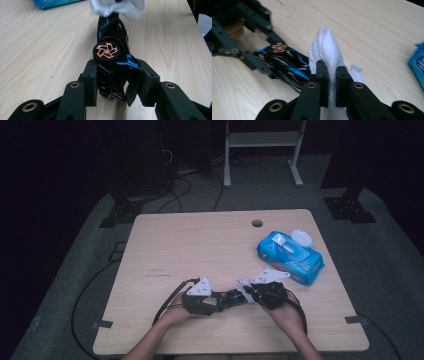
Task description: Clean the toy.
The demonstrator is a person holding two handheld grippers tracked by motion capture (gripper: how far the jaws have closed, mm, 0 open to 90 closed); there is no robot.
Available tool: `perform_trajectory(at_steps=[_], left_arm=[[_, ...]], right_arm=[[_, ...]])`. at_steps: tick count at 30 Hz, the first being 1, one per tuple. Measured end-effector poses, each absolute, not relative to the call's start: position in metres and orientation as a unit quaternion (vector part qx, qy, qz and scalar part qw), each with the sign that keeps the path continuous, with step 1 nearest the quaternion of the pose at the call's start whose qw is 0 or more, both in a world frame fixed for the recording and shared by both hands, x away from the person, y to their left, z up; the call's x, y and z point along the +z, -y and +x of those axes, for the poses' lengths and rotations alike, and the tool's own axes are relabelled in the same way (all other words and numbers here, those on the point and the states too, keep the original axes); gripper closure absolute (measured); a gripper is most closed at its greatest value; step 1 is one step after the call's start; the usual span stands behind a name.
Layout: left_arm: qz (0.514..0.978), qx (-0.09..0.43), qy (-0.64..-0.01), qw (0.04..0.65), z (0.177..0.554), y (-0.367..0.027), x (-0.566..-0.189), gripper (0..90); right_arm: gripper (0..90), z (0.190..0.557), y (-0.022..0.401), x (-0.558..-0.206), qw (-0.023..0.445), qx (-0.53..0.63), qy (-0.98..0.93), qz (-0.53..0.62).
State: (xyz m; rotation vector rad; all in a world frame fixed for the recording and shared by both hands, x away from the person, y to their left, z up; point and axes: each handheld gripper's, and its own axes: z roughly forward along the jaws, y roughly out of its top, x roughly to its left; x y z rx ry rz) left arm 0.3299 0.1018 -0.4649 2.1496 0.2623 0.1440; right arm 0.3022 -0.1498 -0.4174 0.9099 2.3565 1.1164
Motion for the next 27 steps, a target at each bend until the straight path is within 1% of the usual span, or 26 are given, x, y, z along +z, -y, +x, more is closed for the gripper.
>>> perform_trajectory(at_steps=[3, 8, 11, 14, 18, 20, 23, 25, 26, 27], left_arm=[[0.875, 0.060, -0.106, 0.468, 0.329, -0.101, -0.465, 57.7], [0.876, 0.062, -0.105, 0.466, 0.329, -0.101, -0.465, 57.7], [0.877, 0.063, -0.103, 0.464, 0.329, -0.101, -0.465, 57.6], [0.879, 0.064, -0.101, 0.461, 0.329, -0.102, -0.464, 57.6], [0.879, 0.064, -0.101, 0.461, 0.329, -0.102, -0.464, 57.6], [0.879, 0.066, -0.102, 0.461, 0.329, -0.102, -0.464, 57.7], [0.880, 0.067, -0.100, 0.460, 0.329, -0.101, -0.464, 57.7], [0.878, 0.064, -0.102, 0.462, 0.329, -0.102, -0.465, 57.6], [0.879, 0.064, -0.103, 0.462, 0.330, -0.102, -0.465, 57.6], [0.878, 0.064, -0.103, 0.462, 0.330, -0.102, -0.465, 57.6]], right_arm=[[83.9, 0.303, 0.151, -0.417, 0.184, 0.398, -0.838, 0.326], [83.9, 0.307, 0.168, -0.418, 0.188, 0.395, -0.826, 0.355], [83.9, 0.304, 0.160, -0.417, 0.185, 0.398, -0.831, 0.342], [83.9, 0.303, 0.152, -0.416, 0.192, 0.389, -0.840, 0.327], [84.0, 0.308, 0.166, -0.417, 0.186, 0.394, -0.829, 0.350], [84.0, 0.310, 0.173, -0.418, 0.192, 0.393, -0.825, 0.359], [84.0, 0.311, 0.175, -0.417, 0.191, 0.394, -0.823, 0.363], [84.0, 0.310, 0.173, -0.416, 0.188, 0.394, -0.823, 0.363], [83.9, 0.308, 0.167, -0.416, 0.163, 0.415, -0.822, 0.353], [83.9, 0.307, 0.163, -0.416, 0.157, 0.419, -0.824, 0.348]])
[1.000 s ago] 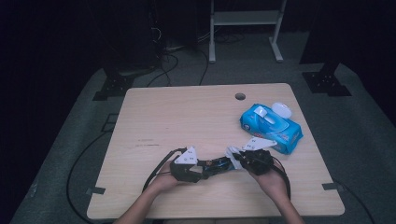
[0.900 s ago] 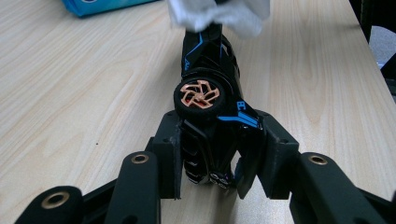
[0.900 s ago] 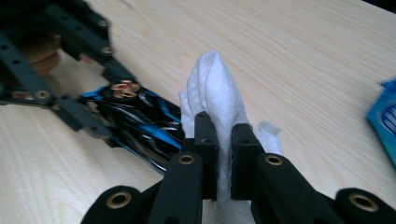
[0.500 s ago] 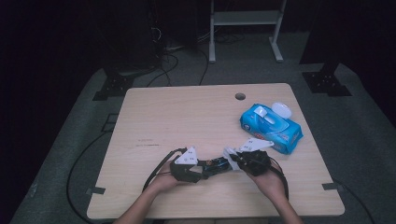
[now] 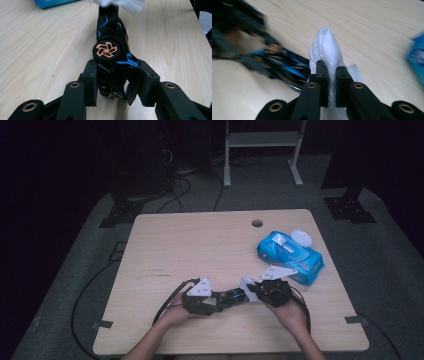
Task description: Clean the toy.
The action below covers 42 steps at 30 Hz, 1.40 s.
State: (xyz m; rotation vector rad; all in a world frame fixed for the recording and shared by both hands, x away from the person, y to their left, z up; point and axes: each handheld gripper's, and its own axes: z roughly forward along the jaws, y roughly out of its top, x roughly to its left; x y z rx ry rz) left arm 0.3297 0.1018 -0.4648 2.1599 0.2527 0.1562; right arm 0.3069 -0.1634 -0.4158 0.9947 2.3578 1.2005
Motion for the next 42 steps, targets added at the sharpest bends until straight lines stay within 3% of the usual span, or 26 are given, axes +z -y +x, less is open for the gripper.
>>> perform_trajectory(at_steps=[6, 9, 13, 16, 18, 24, 31, 40, 42], left_arm=[[0.881, 0.070, -0.099, 0.458, 0.328, -0.101, -0.464, 57.6], [0.879, 0.067, -0.101, 0.460, 0.329, -0.102, -0.465, 57.5], [0.880, 0.068, -0.100, 0.459, 0.329, -0.101, -0.464, 57.5], [0.880, 0.069, -0.099, 0.459, 0.328, -0.101, -0.464, 57.5], [0.881, 0.070, -0.099, 0.457, 0.328, -0.101, -0.464, 57.5], [0.881, 0.070, -0.099, 0.458, 0.328, -0.101, -0.464, 57.4], [0.882, 0.073, -0.095, 0.455, 0.327, -0.101, -0.464, 57.6], [0.883, 0.075, -0.094, 0.454, 0.327, -0.100, -0.464, 57.7], [0.882, 0.071, -0.098, 0.456, 0.327, -0.100, -0.465, 57.7]], right_arm=[[83.9, 0.307, 0.158, -0.416, 0.173, 0.402, -0.832, 0.340], [83.9, 0.313, 0.183, -0.414, 0.160, 0.416, -0.806, 0.389], [83.9, 0.314, 0.184, -0.418, 0.144, 0.422, -0.813, 0.376], [83.9, 0.315, 0.183, -0.420, 0.150, 0.416, -0.817, 0.370], [83.9, 0.316, 0.187, -0.419, 0.183, 0.380, -0.824, 0.379], [83.9, 0.311, 0.180, -0.413, 0.156, 0.415, -0.824, 0.354], [83.8, 0.315, 0.187, -0.417, 0.177, 0.386, -0.823, 0.378], [83.8, 0.313, 0.181, -0.419, 0.151, 0.410, -0.829, 0.348], [83.9, 0.315, 0.188, -0.419, 0.172, 0.394, -0.825, 0.368]])
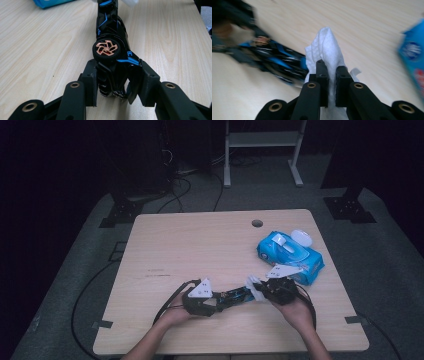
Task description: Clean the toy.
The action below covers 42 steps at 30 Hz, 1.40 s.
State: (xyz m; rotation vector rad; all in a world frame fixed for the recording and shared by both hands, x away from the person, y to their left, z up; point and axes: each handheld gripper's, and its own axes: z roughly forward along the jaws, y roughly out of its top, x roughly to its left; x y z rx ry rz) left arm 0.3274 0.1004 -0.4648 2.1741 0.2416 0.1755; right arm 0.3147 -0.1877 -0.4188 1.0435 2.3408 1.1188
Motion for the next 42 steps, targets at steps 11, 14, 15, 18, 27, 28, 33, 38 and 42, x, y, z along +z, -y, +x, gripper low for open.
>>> perform_trajectory(at_steps=[11, 14, 15, 18, 27, 28, 33, 38, 42], left_arm=[[0.882, 0.072, -0.098, 0.455, 0.327, -0.100, -0.465, 57.8], [0.882, 0.072, -0.097, 0.456, 0.328, -0.100, -0.465, 57.7], [0.882, 0.072, -0.097, 0.456, 0.328, -0.100, -0.465, 57.7], [0.881, 0.070, -0.099, 0.458, 0.328, -0.100, -0.465, 57.8], [0.881, 0.071, -0.100, 0.458, 0.327, -0.099, -0.466, 57.9], [0.881, 0.071, -0.100, 0.457, 0.327, -0.099, -0.465, 57.9], [0.881, 0.067, -0.101, 0.457, 0.328, -0.099, -0.466, 57.9], [0.882, 0.069, -0.100, 0.456, 0.328, -0.099, -0.466, 58.0], [0.883, 0.069, -0.098, 0.454, 0.328, -0.097, -0.467, 58.1]], right_arm=[[83.8, 0.314, 0.180, -0.419, 0.159, 0.406, -0.829, 0.350], [83.8, 0.315, 0.189, -0.417, 0.167, 0.403, -0.819, 0.373], [83.8, 0.313, 0.188, -0.415, 0.161, 0.413, -0.817, 0.369], [83.8, 0.310, 0.177, -0.410, 0.160, 0.421, -0.821, 0.350], [83.9, 0.312, 0.156, -0.416, 0.167, 0.398, -0.838, 0.334], [83.9, 0.312, 0.160, -0.416, 0.170, 0.397, -0.835, 0.340], [83.8, 0.307, 0.143, -0.414, 0.150, 0.416, -0.840, 0.313], [83.8, 0.309, 0.136, -0.418, 0.151, 0.405, -0.851, 0.298], [83.8, 0.315, 0.155, -0.418, 0.143, 0.413, -0.836, 0.331]])
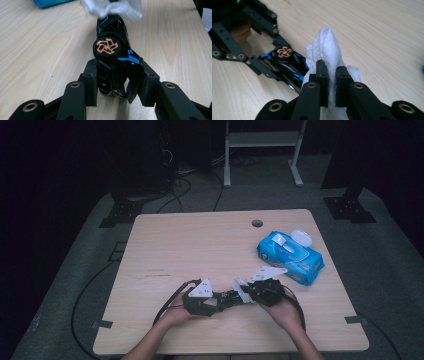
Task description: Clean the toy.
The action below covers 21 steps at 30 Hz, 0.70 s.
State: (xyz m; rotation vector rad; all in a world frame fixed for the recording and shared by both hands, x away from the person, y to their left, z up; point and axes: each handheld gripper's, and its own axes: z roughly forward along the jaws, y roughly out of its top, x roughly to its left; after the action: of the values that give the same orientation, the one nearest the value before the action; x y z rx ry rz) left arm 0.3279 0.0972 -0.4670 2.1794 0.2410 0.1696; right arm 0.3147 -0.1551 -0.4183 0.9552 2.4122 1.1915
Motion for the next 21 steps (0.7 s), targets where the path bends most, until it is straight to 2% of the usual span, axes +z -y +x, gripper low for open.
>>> perform_trajectory(at_steps=[10, 21], left_arm=[[0.884, 0.068, -0.099, 0.452, 0.327, -0.096, -0.467, 58.1], [0.886, 0.071, -0.095, 0.449, 0.328, -0.098, -0.467, 58.1]], right_arm=[[83.8, 0.301, 0.112, -0.413, 0.149, 0.402, -0.862, 0.269], [83.9, 0.318, 0.184, -0.416, 0.159, 0.403, -0.820, 0.374]])
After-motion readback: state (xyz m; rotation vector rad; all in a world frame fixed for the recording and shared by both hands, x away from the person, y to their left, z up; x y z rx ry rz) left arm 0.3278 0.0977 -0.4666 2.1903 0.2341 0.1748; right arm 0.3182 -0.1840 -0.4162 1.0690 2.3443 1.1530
